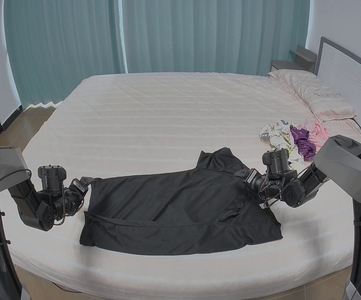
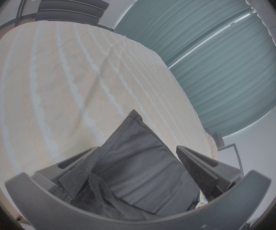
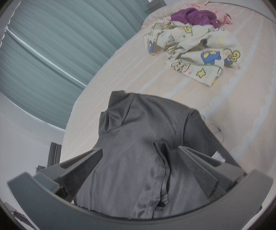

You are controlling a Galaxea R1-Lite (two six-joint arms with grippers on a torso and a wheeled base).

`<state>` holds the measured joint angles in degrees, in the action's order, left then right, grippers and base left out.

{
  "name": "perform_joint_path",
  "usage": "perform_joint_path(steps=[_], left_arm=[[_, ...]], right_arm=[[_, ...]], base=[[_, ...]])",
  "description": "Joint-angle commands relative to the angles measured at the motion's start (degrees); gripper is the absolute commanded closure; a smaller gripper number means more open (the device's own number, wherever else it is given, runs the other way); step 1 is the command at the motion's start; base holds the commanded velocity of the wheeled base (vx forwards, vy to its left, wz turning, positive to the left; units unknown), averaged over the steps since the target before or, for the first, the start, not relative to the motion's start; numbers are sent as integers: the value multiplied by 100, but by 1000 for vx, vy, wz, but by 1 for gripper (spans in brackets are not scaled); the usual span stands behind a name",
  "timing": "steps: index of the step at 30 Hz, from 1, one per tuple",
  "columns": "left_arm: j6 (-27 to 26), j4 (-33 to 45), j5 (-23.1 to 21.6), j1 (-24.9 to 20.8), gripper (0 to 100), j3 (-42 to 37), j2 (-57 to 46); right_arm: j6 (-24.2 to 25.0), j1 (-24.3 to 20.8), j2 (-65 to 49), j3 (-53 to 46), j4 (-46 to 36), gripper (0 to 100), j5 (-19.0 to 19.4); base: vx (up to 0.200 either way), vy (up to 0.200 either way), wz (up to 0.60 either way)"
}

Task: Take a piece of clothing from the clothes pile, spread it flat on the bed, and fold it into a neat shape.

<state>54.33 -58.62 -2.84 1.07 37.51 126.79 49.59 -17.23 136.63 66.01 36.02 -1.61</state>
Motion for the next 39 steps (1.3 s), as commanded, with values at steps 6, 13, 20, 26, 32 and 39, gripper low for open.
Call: perform_joint_path(steps=[6,13,20,26,32,39], left_arm=[[-10,9,3,-81,0,-77,21],[-10,18,3,-90,0,-68,21],[-10,27,12,-90,0,-60,12],[-10,18,12,-90,0,-60,-14],[-10,18,20,-90,0,-60,12],[-10,18,20,-90,0,-60,30]], right_arm=[[-11,-141,162,-1,-34,0,275],[-108,-211,390,114,-8,0,240],[-169,-229,531,254,-25,0,222],[-398,-193,575,289,-333,100,187],[-389,-185,276,149,-429,100,196],[-389,-220,-295,-273,-517,100,196]], base=[[0,0,0],[0,0,0],[0,0,0],[0,0,0],[0,0,0],[0,0,0]])
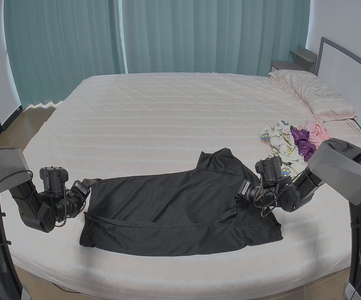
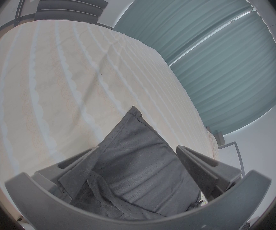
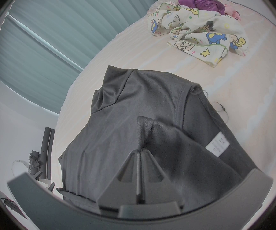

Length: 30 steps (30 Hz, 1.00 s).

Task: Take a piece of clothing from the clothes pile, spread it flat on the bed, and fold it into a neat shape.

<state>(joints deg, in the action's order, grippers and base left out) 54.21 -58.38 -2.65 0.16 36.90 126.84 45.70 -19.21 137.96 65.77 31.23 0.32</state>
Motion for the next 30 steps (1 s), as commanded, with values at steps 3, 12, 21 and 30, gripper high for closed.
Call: perform_joint_path(steps=[3,12,21,30], left_arm=[[2,-7,1,2,0,1,25],[2,-15,10,11,0,10,25],[-7,-33,27,19,0,19,42],[-7,-24,27,28,0,28,51]], right_arm=[[0,-30,-648,-495,-47,100,3],[18,-39,-1368,-1268,-47,100,-5],[26,-346,-2203,-1936,-65,100,-357],[53,-469,-2590,-2103,-478,100,-401]], base=[[0,0,0],[0,0,0],[0,0,0],[0,0,0]])
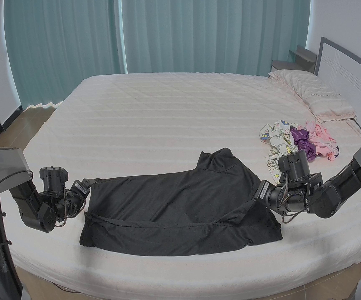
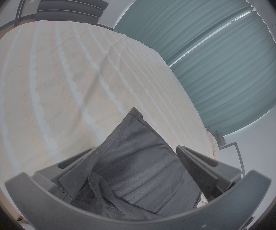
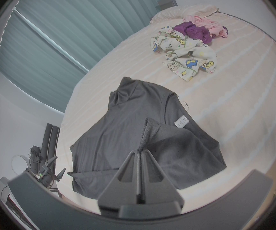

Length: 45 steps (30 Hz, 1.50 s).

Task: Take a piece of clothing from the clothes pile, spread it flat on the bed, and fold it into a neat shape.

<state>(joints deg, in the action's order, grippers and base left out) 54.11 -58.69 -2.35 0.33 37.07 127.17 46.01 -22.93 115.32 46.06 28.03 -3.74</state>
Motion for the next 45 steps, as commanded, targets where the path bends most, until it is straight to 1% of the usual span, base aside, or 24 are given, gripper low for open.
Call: perform_joint_path(steps=[1,12,13,16,20,24,27,30,31,32,33,35,37,40,43,44,45], left_arm=[[3,6,-2,11,0,11,18],[3,6,-2,11,0,2,18],[3,6,-2,11,0,2,18],[3,6,-2,11,0,11,18],[3,6,-2,11,0,11,18],[3,6,-2,11,0,2,18],[3,15,-2,2,0,-7,27],[3,15,-2,-7,0,-25,53],[3,15,-2,-7,0,-25,53],[3,6,-2,-7,0,-16,80],[3,6,-2,-7,0,-16,88],[-6,6,-2,-7,0,-16,132],[-6,6,-2,-7,0,-16,132],[-6,6,-2,-15,0,-25,132],[-6,-3,-2,-7,0,-16,132],[-6,6,-2,-15,0,-25,132],[-6,-3,-2,-24,0,-25,132]], right_arm=[[22,-115,-379,-167,-210,100,5],[75,-388,-599,-1002,-210,100,5],[93,-423,-599,-1108,-210,0,14],[75,-555,-581,-1380,-236,0,5],[49,-555,-590,-1600,-192,0,5],[40,-379,-493,-1582,-175,0,5],[49,-247,-326,-1512,-113,0,75],[22,34,175,-1380,405,0,181],[-4,43,219,-1380,458,0,207],[-277,166,474,-1398,783,0,401],[-435,228,614,-1380,959,0,515],[-628,307,895,-1345,1311,0,656],[-751,377,1221,-1213,1803,0,682],[-848,570,1528,-1064,2031,0,699],[-962,658,1669,-985,2067,0,770],[-1032,773,1792,-861,2110,0,972],[-1032,816,1827,-809,2146,0,1033]], base=[[0,0,0],[0,0,0],[0,0,0],[0,0,0],[0,0,0],[0,0,0],[0,0,0],[0,0,0],[0,0,0],[0,0,0],[0,0,0],[0,0,0],[0,0,0],[0,0,0],[0,0,0],[0,0,0],[0,0,0]])
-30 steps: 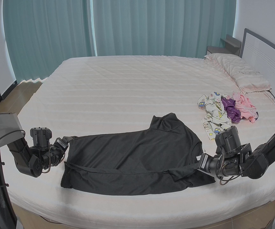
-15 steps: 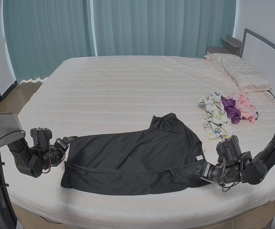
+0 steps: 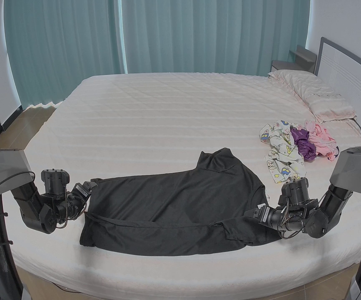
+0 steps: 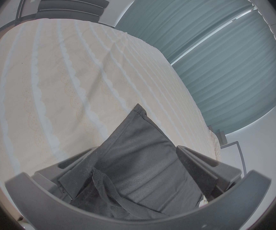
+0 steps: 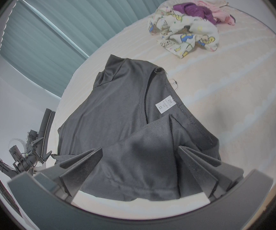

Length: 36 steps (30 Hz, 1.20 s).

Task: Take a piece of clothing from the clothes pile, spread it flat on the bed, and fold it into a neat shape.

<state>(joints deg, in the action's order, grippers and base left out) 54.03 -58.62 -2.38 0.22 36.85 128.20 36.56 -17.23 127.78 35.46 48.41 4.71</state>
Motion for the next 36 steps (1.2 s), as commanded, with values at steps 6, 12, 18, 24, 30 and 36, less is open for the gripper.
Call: perform_joint_path(steps=[6,12,18,24,30,36], left_arm=[[2,0,0,-31,0,-3,39],[2,-9,0,-31,0,-3,39],[2,9,0,-31,0,24,56],[2,9,0,-31,0,33,65],[2,9,0,-31,0,41,83],[2,18,0,-31,0,41,83]], right_arm=[[-17,325,590,426,257,0,268],[44,325,643,514,257,0,329],[220,395,739,602,380,100,320],[449,510,731,585,520,100,312],[449,624,731,532,705,100,320],[413,633,775,523,758,100,338]], base=[[0,0,0],[0,0,0],[0,0,0],[0,0,0],[0,0,0],[0,0,0]])
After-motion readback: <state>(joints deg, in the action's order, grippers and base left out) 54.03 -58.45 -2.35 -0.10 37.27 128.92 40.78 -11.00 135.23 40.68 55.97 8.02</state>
